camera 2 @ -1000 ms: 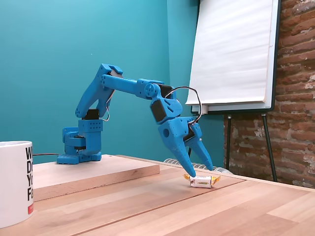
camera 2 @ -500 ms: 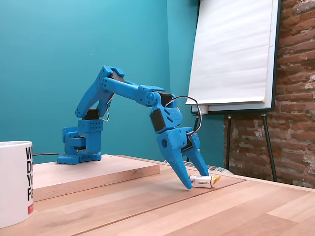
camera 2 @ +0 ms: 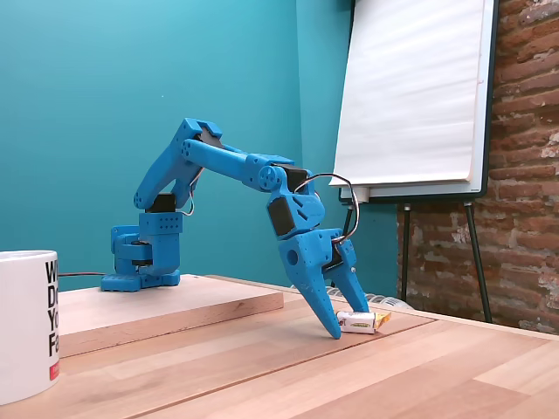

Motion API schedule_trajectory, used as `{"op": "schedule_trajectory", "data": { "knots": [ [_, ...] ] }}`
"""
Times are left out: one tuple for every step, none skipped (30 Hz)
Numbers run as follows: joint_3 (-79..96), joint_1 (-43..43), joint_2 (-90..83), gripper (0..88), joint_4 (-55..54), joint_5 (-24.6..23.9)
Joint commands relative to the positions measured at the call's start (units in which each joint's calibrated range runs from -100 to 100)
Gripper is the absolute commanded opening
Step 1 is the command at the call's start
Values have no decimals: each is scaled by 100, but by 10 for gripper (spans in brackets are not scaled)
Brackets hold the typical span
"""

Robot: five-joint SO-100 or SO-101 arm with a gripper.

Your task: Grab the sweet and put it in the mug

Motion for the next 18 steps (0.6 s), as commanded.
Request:
{"op": "schedule_trajectory", "data": {
  "knots": [
    [-306,-15,-58,147,-75,0],
    [-306,-15,-58,112,-75,0],
    [-306,-15,-58,76,-75,0],
    [-306,-15,-67,38,-83,0],
    [-306,-15,-67,19,-83,0],
    [-306,-15,-67,15,-83,0],
    [-306,-15,-76,25,-83,0],
    [-306,-15,-93,31,-83,0],
    [-315,-15,-127,42,-83,0],
    [-315,-1,-162,45,-83,0],
    [-342,21,-188,41,-83,0],
    [-422,21,-239,33,-83,0],
    [-538,58,-360,32,-75,-5],
    [-690,72,-549,30,-75,-10],
    [-770,72,-756,28,-67,-15],
    [-832,72,-997,30,-35,-24],
    [-904,94,-1272,31,5,-59],
    [-922,137,-1564,31,22,-112]
  ]
}}
